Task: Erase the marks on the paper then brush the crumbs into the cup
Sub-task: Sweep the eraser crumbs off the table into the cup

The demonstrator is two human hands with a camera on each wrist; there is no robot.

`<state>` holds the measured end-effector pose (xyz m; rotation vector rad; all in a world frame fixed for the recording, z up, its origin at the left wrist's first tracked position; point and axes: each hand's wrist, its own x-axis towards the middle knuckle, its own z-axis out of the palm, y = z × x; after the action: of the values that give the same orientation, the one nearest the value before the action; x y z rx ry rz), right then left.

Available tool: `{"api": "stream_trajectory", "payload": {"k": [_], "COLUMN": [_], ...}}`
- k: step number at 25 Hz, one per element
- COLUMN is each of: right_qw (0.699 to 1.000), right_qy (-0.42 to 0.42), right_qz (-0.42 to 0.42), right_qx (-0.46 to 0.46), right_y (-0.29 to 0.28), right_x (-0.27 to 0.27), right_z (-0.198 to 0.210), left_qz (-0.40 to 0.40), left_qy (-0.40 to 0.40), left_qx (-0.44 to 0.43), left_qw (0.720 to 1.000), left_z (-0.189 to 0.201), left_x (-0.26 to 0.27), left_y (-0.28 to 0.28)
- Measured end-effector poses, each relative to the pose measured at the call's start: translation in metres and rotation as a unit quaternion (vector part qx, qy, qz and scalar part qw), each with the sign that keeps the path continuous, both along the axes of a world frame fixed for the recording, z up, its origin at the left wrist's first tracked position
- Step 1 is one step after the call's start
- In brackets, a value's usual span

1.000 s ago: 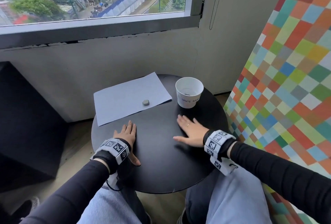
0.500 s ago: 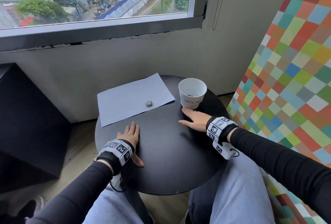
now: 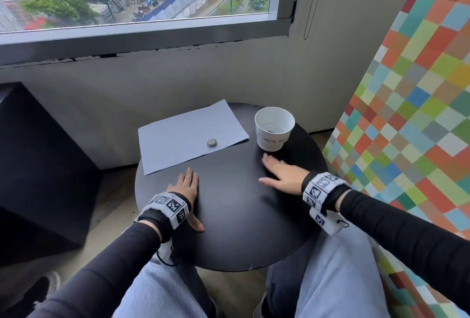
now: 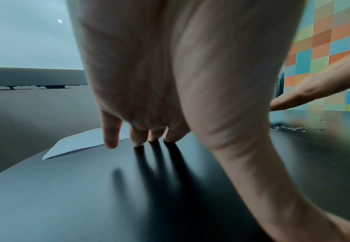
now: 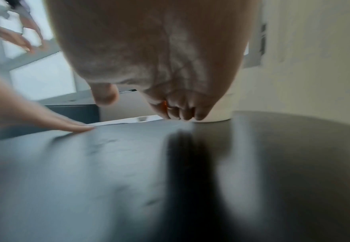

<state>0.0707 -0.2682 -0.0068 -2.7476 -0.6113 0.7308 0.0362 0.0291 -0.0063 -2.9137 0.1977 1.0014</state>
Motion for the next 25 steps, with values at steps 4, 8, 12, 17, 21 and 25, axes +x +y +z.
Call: {"api": "stream_trajectory", "payload": {"k": [4,8,12,17,21,25], "right_qw": [0.995,0.997,0.976,0.975,0.999,0.985], "right_qy": [-0.023,-0.018,-0.081,-0.006,-0.028,-0.076], "right_qz": [0.086,0.066,-0.201,-0.206,-0.044,-0.145], "right_qx": [-0.045,0.031,-0.033,-0.086,-0.011,0.054], "right_y": [0.007,0.013,-0.038,-0.056,-0.017,-0.036], "right_x": [-0.023,-0.048,-0.04,-0.08,-0.12,-0.11], "right_z": [-0.008,-0.001,0.002,-0.013,-0.025,-0.019], "left_qz": [-0.004,-0.009,-0.014,-0.01,-0.008,-0.016], "left_qy": [-0.002,-0.004,-0.01,-0.008,-0.008,-0.01], "left_qx": [-0.008,-0.004,-0.002,0.009,0.014,0.002], "left_qw": [1.0,1.0,1.0,1.0,1.0,1.0], "left_z": [0.001,0.003,-0.002,-0.001,-0.001,0.0], "left_x": [-0.003,-0.002,-0.002,-0.001,0.0,-0.002], "left_y": [0.002,0.003,0.006,0.002,-0.002,0.003]}}
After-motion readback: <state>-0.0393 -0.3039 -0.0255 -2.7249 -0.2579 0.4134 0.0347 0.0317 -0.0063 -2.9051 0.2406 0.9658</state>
